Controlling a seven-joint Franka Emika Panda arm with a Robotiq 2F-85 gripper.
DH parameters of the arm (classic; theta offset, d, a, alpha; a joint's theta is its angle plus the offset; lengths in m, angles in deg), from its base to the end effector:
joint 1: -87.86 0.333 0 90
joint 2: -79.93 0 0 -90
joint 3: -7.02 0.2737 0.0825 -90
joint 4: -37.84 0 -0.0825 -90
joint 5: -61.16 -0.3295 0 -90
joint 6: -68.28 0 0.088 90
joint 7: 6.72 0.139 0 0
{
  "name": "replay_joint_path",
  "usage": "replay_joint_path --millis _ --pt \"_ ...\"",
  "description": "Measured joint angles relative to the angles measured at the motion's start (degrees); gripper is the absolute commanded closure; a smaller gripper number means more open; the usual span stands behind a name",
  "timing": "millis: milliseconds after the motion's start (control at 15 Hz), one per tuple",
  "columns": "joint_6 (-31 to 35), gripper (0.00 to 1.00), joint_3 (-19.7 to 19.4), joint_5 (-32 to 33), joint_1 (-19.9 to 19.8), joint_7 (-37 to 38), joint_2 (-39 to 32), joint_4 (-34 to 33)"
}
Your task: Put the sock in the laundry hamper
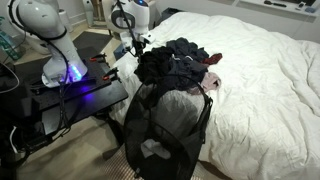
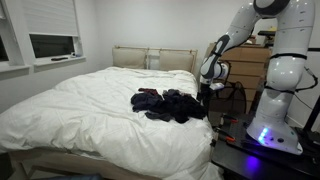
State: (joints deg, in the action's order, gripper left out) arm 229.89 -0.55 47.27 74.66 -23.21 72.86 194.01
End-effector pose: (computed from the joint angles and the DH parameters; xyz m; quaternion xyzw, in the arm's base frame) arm 0.3442 -0.1433 0.1615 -0.9879 0.1519 0.0029 0.0311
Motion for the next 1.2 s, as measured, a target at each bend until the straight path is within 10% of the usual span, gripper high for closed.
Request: replay_joint_path --millis 1200 --pt "26.37 0.00 16.15 -6.24 -14.41 -2.21 -15.06 0.53"
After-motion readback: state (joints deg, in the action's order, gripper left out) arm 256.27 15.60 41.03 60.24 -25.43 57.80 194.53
